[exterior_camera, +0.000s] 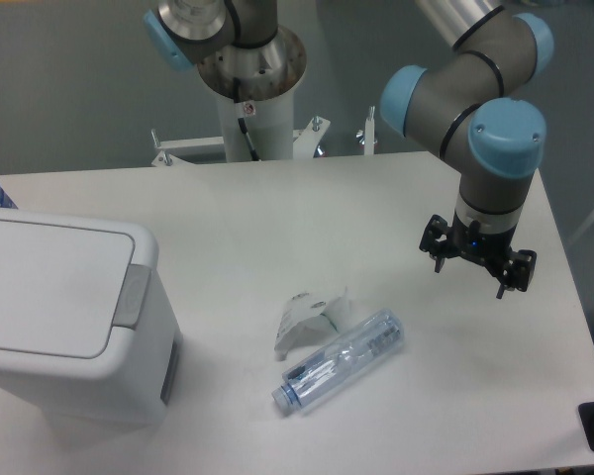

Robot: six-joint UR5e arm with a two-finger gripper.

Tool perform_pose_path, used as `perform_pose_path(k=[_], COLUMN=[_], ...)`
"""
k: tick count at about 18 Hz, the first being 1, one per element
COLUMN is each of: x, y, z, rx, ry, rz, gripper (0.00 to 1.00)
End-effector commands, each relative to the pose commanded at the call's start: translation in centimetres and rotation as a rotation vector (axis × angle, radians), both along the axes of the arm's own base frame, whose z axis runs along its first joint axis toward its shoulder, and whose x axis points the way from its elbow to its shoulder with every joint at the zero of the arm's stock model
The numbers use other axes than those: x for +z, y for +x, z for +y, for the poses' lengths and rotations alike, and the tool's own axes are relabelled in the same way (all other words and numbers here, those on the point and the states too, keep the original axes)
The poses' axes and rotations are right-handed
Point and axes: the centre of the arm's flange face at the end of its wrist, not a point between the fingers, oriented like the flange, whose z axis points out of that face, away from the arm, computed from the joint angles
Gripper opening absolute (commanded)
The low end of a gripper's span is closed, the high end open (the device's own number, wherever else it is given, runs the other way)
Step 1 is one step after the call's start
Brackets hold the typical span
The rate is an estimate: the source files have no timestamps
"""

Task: Open the trash can
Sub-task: 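Move the gripper toward the grey tab on the trash can lid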

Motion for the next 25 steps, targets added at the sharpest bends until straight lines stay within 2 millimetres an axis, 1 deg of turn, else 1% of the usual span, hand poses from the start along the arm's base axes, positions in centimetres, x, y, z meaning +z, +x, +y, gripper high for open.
perform_pose_path(k=[4, 7, 10, 12, 16, 18, 19, 20, 22, 24, 25], x=[0.1, 0.6, 0.1, 1.5, 3.2, 4.7, 5.1, 5.7, 7.5, 8.6, 9.3], y=[0.2, 0.5, 1.1, 2.1, 4.0, 6.1, 7.1, 7.8, 9.6, 11.7, 12.5], z=[0.1, 0.7, 1.0, 1.4, 3.0, 4.7, 5.6, 6.4, 7.8, 9.1, 9.4], rx=[0.007, -0.005, -0.001, 0.077, 0.245, 0.292, 0.327, 0.36, 0.411, 0.436, 0.446], ry=[0.02, 0.094, 0.135, 0.208, 0.335, 0.375, 0.389, 0.403, 0.428, 0.439, 0.447], rz=[-0.008, -0.031, -0.063, -0.089, -0.176, -0.205, -0.225, -0.238, -0.25, -0.262, -0.264], gripper=[1.0, 1.0, 1.0, 1.0, 1.0, 1.0, 1.0, 1.0, 1.0, 1.0, 1.0])
